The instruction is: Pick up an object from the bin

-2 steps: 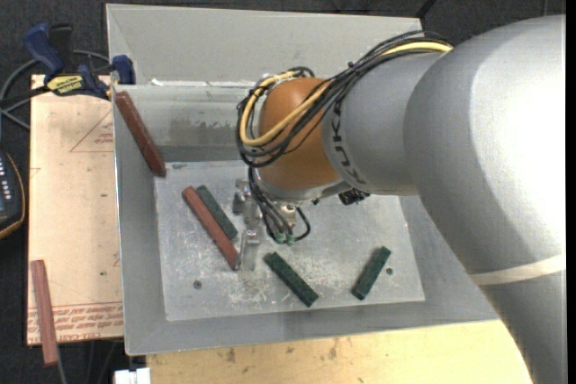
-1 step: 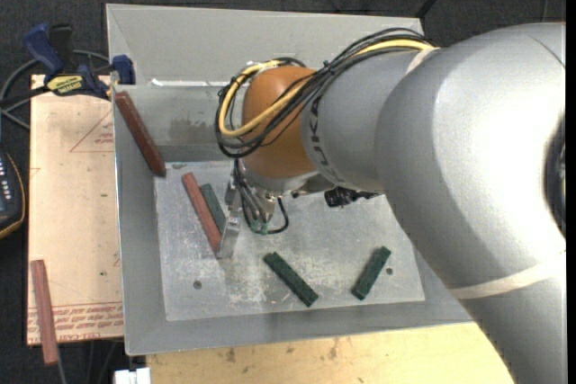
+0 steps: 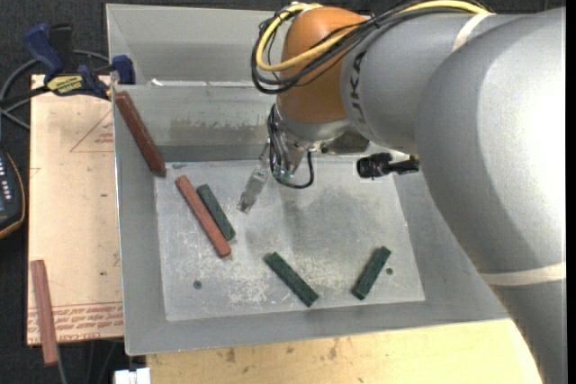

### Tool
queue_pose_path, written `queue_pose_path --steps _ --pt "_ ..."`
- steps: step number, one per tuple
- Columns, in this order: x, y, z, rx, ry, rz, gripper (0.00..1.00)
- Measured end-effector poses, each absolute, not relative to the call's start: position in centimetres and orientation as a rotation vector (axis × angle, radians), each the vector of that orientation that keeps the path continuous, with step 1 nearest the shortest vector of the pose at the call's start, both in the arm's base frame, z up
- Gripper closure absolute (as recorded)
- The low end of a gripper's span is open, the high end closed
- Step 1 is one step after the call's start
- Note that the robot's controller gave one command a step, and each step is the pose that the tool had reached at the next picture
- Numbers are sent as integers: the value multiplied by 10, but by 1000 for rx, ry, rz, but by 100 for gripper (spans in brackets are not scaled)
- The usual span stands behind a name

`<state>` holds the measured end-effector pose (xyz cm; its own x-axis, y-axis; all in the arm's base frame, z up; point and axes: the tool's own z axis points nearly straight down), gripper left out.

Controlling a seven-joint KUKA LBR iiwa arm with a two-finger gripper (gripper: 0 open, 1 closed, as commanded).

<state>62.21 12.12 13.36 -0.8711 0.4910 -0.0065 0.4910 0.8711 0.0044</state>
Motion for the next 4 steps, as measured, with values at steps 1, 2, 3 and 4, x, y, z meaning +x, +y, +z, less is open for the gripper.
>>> queue_pose_path --steps 1,2,3,4 --pt "616 182 88 102 3141 3 0" --pt "626 202 71 511 3097 3 0" --pt "649 181 79 529 3091 5 0" --pt "621 60 70 920 3004 -3 0"
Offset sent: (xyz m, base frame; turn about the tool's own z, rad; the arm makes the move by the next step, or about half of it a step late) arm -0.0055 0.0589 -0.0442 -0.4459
